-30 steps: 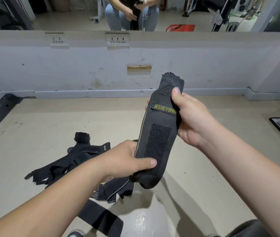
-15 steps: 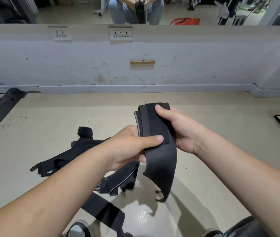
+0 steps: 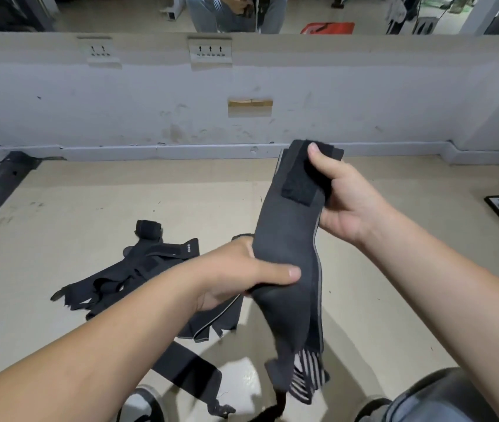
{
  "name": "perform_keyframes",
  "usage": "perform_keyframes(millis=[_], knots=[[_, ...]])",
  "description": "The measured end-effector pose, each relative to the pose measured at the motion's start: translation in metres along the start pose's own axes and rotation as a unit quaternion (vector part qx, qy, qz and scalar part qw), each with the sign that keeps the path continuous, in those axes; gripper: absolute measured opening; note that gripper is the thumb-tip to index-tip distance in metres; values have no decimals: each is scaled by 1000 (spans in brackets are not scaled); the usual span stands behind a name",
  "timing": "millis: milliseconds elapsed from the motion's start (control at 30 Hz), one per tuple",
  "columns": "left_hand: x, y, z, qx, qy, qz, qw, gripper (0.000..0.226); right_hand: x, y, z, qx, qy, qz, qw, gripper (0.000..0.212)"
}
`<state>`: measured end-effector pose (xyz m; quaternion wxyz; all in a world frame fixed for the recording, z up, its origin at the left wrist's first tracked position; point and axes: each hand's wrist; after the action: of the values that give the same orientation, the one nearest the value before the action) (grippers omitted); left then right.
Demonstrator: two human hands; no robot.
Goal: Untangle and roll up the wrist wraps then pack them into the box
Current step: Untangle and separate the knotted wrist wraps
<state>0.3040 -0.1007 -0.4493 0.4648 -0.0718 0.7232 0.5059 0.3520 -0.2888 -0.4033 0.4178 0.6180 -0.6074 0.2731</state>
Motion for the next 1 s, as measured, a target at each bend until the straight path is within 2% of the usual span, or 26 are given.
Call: perform_keyframes(millis=[67,133,200,333,433,500,667,767,867,933,1000], knots=[[-6,-2,1,14,98,-36,994,30,-4,5,4,54,-14,-37,998,61],[-9,-7,5,4,150,-68,986,41,-13,11,2,130,2,-76,989,50],[-12,-11,7,-32,167,-82,982,44,-23,13,-2,149,41,-109,982,49],[-6,-12,6,-71,114,-53,990,49,-35,3,-5,20,89,-91,992,80],[3,-12,1,-53,94,-28,994,48,-38,-5,-2,-41,110,-78,990,80],[3,-8,-3,-30,119,-19,992,37,-38,-9,2,-72,115,-71,988,77],[-3,-9,-5,-29,97,-28,994,17,-38,-18,13,-115,121,-46,985,70],[-2,-10,-10,-50,60,-32,996,36,-39,-22,19,-137,124,-32,982,67],[0,-8,-13,-43,56,-33,997,19,-36,-22,19,-132,101,-22,986,61],[2,-6,-14,-51,33,-33,998,30,-33,-23,19,-126,85,-16,988,61],[4,-5,-15,-52,19,-27,998,21,-27,-20,18,-104,69,-36,992,46]])
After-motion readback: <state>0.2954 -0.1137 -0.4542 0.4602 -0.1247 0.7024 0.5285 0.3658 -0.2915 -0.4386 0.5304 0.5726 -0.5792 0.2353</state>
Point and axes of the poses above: each hand's wrist, its own y-axis away from the middle knuckle, its own z-axis out of the back of the hand, x = y × z, and after that the axes turned 12 degrees about z, right-handed
